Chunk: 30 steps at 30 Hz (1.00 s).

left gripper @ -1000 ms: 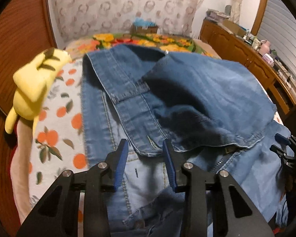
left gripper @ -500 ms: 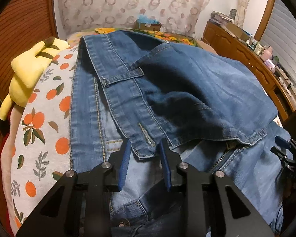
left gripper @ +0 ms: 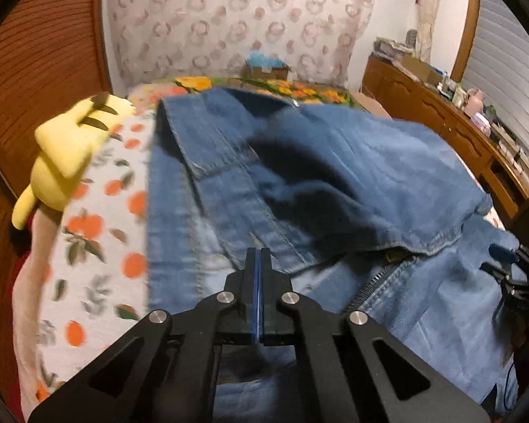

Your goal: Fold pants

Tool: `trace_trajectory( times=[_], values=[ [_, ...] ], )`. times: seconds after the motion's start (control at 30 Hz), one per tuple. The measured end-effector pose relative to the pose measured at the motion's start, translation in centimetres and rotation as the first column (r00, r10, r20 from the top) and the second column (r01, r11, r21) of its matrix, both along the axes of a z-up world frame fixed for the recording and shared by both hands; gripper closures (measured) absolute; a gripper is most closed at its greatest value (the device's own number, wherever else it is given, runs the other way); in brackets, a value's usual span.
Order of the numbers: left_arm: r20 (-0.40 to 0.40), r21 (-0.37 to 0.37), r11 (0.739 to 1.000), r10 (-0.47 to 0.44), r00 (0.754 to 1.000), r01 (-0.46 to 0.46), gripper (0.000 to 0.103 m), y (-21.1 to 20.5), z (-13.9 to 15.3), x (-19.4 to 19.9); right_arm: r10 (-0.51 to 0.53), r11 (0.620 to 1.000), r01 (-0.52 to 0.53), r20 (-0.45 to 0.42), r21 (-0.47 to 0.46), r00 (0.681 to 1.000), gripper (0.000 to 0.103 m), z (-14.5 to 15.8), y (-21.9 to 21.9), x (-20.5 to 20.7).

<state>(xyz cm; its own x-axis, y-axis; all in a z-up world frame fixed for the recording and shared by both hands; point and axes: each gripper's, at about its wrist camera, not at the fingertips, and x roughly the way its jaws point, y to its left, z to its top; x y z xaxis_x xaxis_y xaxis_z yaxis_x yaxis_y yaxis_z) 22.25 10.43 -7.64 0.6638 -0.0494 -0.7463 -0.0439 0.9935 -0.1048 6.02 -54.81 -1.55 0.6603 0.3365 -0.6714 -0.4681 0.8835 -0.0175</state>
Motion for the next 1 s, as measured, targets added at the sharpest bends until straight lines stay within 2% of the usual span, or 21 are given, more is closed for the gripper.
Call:
trace_trajectory(
  times=[0.1,0.23,0.27,0.37,0.53,0.7,0.83,1.0],
  values=[
    [0.013,-0.009,1.000,0.026,1.000,-0.026,0.103,1.9,0.9,-0.4,0.000,1.000,0.000,0.001,-0.001,1.000,0.047,0.0,0.0,0.0],
    [-0.017,-0.055,0.998,0.001,1.000,-0.002,0.101,2.6,0.7,-0.4,0.000,1.000,0.000,0.000,-0.001,1.000,0.047,0.0,0.0,-0.1],
    [-0.023,-0.064,0.998,-0.006,1.000,0.004,0.095,2.5,0.6,-0.3,0.000,1.000,0.000,0.001,-0.001,1.000,0.047,0.0,0.0,-0.1],
    [-0.061,-0.052,0.999,-0.017,0.998,0.014,0.087,1.6,-0.3,0.1,0.000,1.000,0.000,0.001,-0.002,1.000,0.047,0.0,0.0,-0.1],
    [-0.097,-0.141,0.990,-0.010,0.995,-0.003,0.083,0.8,-1.3,0.3,0.000,1.000,0.000,0.001,-0.002,1.000,0.047,0.0,0.0,-0.1],
    [-0.104,-0.136,0.991,0.000,0.995,-0.014,0.077,-0.1,-1.8,0.7,0.000,1.000,0.000,0.001,-0.001,1.000,0.047,0.0,0.0,-0.1],
    [-0.112,-0.141,0.990,0.015,0.994,-0.030,0.076,-0.1,-2.2,1.2,-0.001,1.000,0.001,0.001,-0.001,1.000,0.047,0.0,0.0,-0.1],
    [-0.103,-0.188,0.981,0.029,0.994,-0.048,0.073,0.0,-2.2,1.9,-0.001,1.000,0.001,0.000,0.000,1.000,0.047,0.0,0.0,-0.1]
  ],
)
